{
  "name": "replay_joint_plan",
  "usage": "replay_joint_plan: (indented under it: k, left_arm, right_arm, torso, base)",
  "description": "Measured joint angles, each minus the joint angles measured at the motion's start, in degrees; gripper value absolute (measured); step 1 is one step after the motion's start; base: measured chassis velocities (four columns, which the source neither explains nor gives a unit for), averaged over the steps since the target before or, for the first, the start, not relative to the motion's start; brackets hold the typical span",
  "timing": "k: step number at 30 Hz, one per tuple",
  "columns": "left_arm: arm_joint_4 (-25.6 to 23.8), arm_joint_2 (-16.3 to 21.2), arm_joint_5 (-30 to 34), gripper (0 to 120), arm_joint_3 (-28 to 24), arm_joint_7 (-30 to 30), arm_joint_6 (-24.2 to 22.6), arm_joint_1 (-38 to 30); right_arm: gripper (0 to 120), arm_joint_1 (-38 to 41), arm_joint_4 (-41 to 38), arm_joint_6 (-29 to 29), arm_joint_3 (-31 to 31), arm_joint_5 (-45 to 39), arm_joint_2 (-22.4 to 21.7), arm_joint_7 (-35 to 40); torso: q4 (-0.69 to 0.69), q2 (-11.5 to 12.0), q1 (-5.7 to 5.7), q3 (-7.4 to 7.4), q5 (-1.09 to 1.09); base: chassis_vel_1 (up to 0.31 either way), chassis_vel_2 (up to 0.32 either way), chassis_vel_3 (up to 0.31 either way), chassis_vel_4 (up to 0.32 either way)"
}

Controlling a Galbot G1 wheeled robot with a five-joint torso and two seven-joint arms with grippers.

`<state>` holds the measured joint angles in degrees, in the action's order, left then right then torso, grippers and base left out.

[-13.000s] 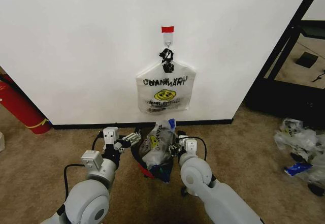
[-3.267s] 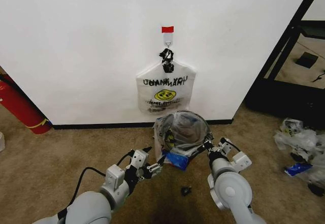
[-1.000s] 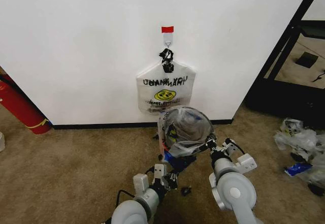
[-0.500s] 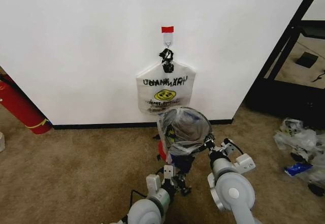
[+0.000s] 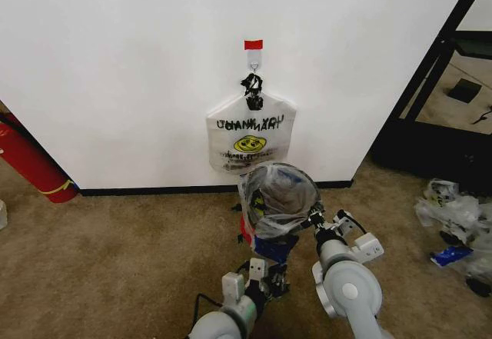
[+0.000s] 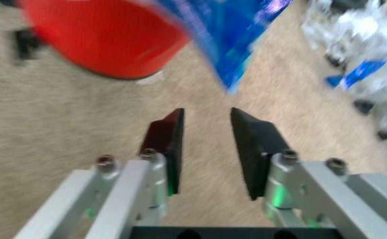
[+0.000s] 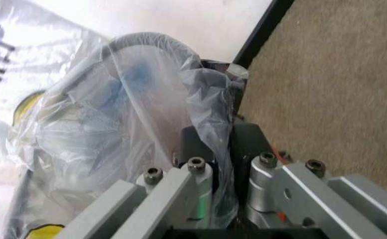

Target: Pick up the garbage bag from the wall and place it over the trash bin.

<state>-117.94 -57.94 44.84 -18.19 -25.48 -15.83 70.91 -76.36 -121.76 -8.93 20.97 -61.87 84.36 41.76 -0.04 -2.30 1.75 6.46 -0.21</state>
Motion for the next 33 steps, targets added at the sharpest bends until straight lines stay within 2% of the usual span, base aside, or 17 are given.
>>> replay_joint_plan:
  k: [1,3,6,9,11,12,15,17,18,19,20,23,24,29,33]
  left_arm:
    - [-1.1,1.2,-1.1,41,0.6,0.1,0.0,1.1]
    - [-1.9,1.8,-1.7,43,0.9,0.1,0.0,1.7]
    - [-5.7,4.3,-2.9,57,3.3,0.0,0.0,4.3]
    - [-9.8,6.7,-2.6,70,8.4,0.0,0.5,5.9]
    - [-10.7,7.1,-1.9,71,9.9,0.0,0.6,6.0]
    - [-11.3,7.3,-1.0,76,11.0,-0.1,0.7,5.8]
    - [-13.4,8.4,3.1,90,15.1,-0.7,0.0,2.4]
    - [-13.4,8.6,6.3,98,16.2,-2.1,-1.4,-3.0]
    - [-13.4,8.6,6.3,98,16.2,-2.1,-1.4,-3.0]
    - [-13.2,8.6,7.5,98,16.2,-2.7,-2.1,-4.9]
    - [-12.3,8.4,10.6,100,15.8,-4.6,-3.7,-9.7]
    - [-8.1,8.0,15.7,100,13.0,-7.4,-6.3,-19.5]
    - [-8.1,8.0,15.7,100,13.0,-7.4,-6.3,-19.5]
    - [-1.3,6.8,22.6,97,6.3,-10.9,-10.1,-29.9]
    - [1.3,6.2,23.6,92,2.8,-11.7,-11.2,-33.2]
  right_arm:
    - [2,0.2,0.4,0.1,0.4,-0.1,-0.1,-0.2]
    - [2,0.4,0.6,0.2,0.6,-0.1,-0.2,-0.4]
    - [2,0.7,1.6,0.5,1.4,-0.4,-0.7,-0.8]
    - [2,0.5,1.7,0.7,1.5,-0.3,-1.3,-1.2]
    - [2,0.4,1.7,0.7,1.5,-0.3,-1.5,-1.3]
    - [2,0.3,1.7,0.7,1.5,-0.2,-1.6,-1.4]
    - [2,-0.3,1.6,0.9,1.1,1.0,-1.9,-2.1]
    - [2,-0.8,1.2,1.1,0.2,2.6,-1.9,-2.8]
    - [2,-0.8,1.2,1.1,0.2,2.6,-1.9,-2.8]
    - [2,-0.9,1.1,1.1,0.0,2.9,-1.9,-2.9]
    - [2,-1.2,0.9,1.2,-0.5,3.7,-1.8,-3.2]
    - [2,-1.8,0.3,1.5,-1.0,4.8,-1.8,-3.8]
    - [2,-1.8,0.3,1.5,-1.0,4.8,-1.8,-3.8]
    - [2,-2.2,-0.3,1.6,-1.1,5.5,-1.9,-4.1]
    - [2,-2.3,-0.3,1.6,-1.1,5.7,-2.0,-4.1]
  torso:
    - [0.0,0.0,0.0,0.0,0.0]
    - [0.0,0.0,0.0,0.0,0.0]
    - [0.0,0.0,0.0,0.0,-0.01]
    - [0.0,0.0,0.0,0.0,0.0]
    - [0.01,0.0,0.0,0.0,0.0]
    - [0.01,0.0,0.0,0.0,0.0]
    - [0.0,0.0,0.0,0.0,0.0]
    - [0.01,0.0,0.0,0.0,0.0]
    - [0.01,0.0,0.0,0.0,0.0]
    - [0.01,0.0,0.0,0.0,0.0]
    - [-0.01,0.0,0.0,0.0,-0.01]
    - [-0.03,0.0,0.01,0.01,0.0]
    - [-0.03,0.0,0.01,0.01,0.0]
    - [-0.01,0.0,0.01,0.01,0.01]
    - [0.0,0.0,0.01,0.01,0.0]
  base:
    - [0.0,0.0,0.0,0.0]
    - [0.0,0.0,0.0,0.0]
    - [0.0,0.0,0.0,0.0]
    - [0.0,0.0,0.0,0.0]
    - [0.0,0.0,0.0,0.0]
    - [0.0,0.0,0.0,0.0]
    - [0.0,0.0,0.0,0.0]
    - [0.0,0.0,0.0,0.0]
    - [0.0,0.0,0.0,0.0]
    - [0.0,0.0,0.0,0.0]
    - [0.0,0.0,0.0,0.0]
    - [0.0,0.0,0.0,0.0]
    - [0.0,0.0,0.0,0.0]
    - [0.0,0.0,0.0,0.0]
    - [0.0,0.0,0.0,0.0]
